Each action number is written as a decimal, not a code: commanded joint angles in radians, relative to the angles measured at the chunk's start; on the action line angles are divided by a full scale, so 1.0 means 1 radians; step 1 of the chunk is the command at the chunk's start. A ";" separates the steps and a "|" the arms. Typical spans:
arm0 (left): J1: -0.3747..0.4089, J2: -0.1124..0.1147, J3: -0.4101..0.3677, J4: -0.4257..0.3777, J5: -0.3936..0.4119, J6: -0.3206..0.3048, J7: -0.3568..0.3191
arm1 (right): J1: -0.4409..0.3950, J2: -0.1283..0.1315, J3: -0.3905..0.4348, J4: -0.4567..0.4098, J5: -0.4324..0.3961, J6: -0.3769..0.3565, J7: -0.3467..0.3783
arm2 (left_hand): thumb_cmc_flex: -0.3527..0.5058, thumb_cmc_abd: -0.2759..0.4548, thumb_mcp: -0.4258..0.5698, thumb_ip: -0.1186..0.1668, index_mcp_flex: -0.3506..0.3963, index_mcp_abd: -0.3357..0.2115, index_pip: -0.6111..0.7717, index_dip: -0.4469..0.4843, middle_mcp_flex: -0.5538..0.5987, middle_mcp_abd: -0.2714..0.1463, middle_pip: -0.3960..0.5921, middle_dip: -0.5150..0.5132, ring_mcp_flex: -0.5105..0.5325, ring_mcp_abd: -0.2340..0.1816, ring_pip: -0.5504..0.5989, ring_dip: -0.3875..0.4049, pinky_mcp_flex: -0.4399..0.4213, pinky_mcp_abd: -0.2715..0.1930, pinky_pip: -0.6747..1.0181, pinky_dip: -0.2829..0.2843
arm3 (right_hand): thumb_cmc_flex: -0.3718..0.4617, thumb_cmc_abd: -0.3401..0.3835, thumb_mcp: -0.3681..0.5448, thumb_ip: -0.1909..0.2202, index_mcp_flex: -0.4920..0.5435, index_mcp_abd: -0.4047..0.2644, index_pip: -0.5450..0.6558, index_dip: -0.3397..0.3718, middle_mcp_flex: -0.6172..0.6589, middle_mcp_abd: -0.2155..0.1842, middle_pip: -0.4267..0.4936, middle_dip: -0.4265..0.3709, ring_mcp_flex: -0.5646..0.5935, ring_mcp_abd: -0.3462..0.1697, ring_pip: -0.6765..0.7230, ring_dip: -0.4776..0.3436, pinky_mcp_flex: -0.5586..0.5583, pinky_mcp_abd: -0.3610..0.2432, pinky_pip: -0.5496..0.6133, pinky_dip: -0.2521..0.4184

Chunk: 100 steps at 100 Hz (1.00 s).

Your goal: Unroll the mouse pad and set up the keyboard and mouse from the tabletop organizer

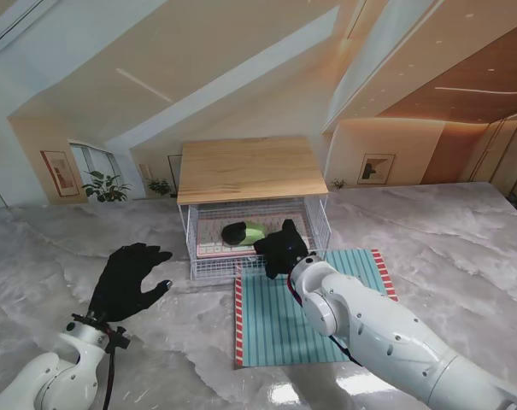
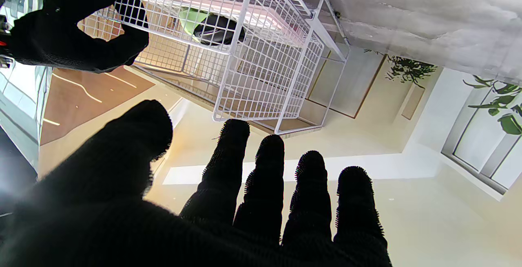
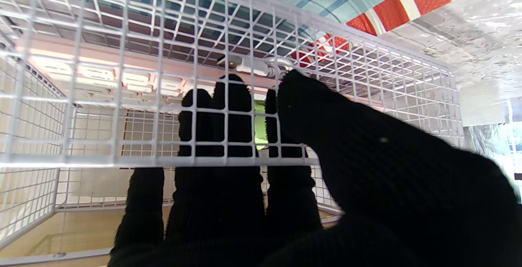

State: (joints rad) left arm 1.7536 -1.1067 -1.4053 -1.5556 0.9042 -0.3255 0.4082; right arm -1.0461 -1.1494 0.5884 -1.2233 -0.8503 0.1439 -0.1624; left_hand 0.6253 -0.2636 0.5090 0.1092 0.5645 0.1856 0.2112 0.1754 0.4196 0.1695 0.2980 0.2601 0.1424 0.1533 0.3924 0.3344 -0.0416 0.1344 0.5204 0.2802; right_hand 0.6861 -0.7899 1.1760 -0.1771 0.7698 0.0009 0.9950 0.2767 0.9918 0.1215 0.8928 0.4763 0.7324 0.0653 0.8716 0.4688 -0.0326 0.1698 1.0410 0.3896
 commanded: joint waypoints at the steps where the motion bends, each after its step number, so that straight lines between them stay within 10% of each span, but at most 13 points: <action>1: 0.003 -0.006 0.004 -0.009 -0.002 -0.003 -0.014 | -0.017 0.002 -0.007 -0.001 -0.003 -0.010 0.013 | -0.023 0.010 -0.002 0.016 -0.011 0.008 -0.008 -0.005 -0.013 -0.013 0.002 -0.001 -0.026 -0.008 -0.007 -0.004 -0.004 -0.018 -0.016 -0.017 | 0.012 -0.027 0.041 -0.002 0.042 0.014 0.022 0.010 0.122 0.016 0.155 0.072 0.070 -0.014 0.016 -0.009 -0.010 0.021 0.020 0.000; 100: 0.009 -0.008 0.004 -0.017 -0.004 -0.005 -0.005 | -0.044 -0.001 0.018 -0.028 0.005 0.018 0.005 | -0.024 0.011 -0.003 0.016 -0.013 0.009 -0.009 -0.005 -0.014 -0.012 0.002 -0.001 -0.029 -0.009 -0.008 -0.004 -0.004 -0.021 -0.025 -0.019 | 0.018 0.023 0.014 0.008 0.079 0.041 0.029 0.010 0.169 0.030 0.196 0.103 0.124 0.002 0.063 -0.013 0.032 0.029 0.070 0.019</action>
State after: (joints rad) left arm 1.7566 -1.1084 -1.4043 -1.5632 0.9030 -0.3269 0.4140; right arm -1.0718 -1.1545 0.6101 -1.2349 -0.8400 0.1594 -0.1795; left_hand 0.6253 -0.2636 0.5090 0.1092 0.5645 0.1858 0.2112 0.1754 0.4196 0.1696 0.2980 0.2601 0.1424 0.1533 0.3920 0.3344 -0.0410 0.1343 0.5190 0.2791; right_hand 0.6861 -0.7877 1.1766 -0.1771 0.8155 0.0252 0.9948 0.2768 1.0105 0.1296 0.8928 0.4862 0.7843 0.0882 0.8897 0.4678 0.0069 0.1746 1.0891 0.3896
